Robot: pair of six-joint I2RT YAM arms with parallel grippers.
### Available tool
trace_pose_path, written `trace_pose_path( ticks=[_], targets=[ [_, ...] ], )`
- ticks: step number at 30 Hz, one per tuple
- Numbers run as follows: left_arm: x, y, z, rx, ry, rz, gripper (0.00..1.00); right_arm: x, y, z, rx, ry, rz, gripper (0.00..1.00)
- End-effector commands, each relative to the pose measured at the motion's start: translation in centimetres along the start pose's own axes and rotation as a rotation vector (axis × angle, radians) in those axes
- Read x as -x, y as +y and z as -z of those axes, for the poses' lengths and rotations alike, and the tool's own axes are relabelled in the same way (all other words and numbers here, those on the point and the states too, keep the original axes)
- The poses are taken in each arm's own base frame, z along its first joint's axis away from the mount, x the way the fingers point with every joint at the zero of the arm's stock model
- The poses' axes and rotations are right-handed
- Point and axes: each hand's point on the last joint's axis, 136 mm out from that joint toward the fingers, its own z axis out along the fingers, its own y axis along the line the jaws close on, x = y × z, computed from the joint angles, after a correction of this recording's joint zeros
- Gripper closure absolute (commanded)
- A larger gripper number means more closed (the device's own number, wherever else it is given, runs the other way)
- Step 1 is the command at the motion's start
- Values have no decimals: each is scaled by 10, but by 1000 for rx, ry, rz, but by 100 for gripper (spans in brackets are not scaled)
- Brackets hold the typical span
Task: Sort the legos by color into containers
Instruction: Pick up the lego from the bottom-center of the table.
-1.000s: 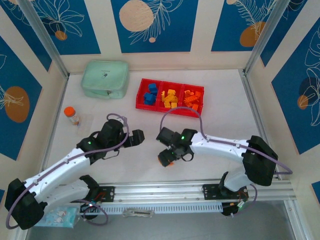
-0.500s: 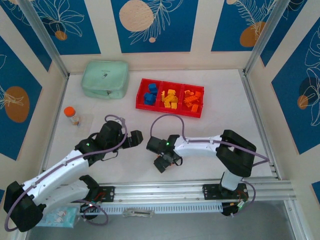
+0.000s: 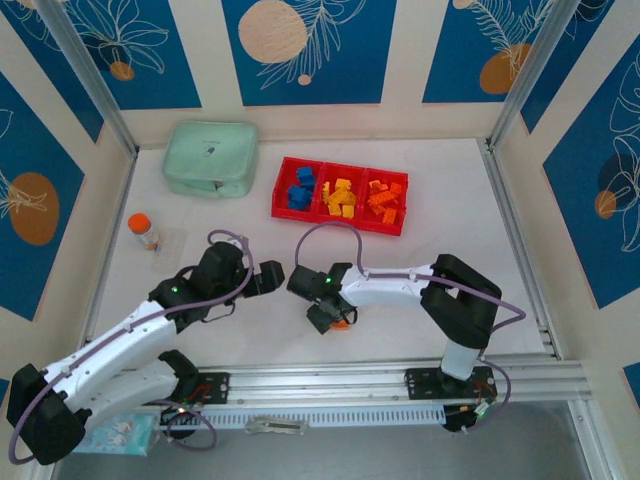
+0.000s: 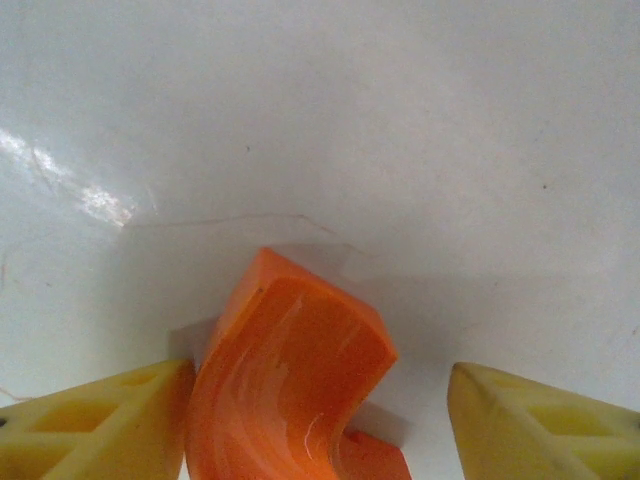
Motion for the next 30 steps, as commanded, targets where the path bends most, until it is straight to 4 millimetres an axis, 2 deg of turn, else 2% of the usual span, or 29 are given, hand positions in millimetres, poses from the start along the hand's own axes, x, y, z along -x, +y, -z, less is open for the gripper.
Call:
trace_pose_path(
  ticks=[1, 17, 25, 30],
  targets=[
    [0, 9, 2, 30, -9, 14, 1, -3, 3, -1, 25, 24, -4, 38],
    [1, 8, 2, 28, -10, 15, 1, -8, 10, -4, 77, 37, -45, 60],
    [4, 4, 3, 21, -16, 14, 1, -3, 5, 9, 110, 10, -98, 64],
    [9, 2, 4, 23, -24, 4, 1, 6, -9, 26, 130, -19, -166, 65]
  ],
)
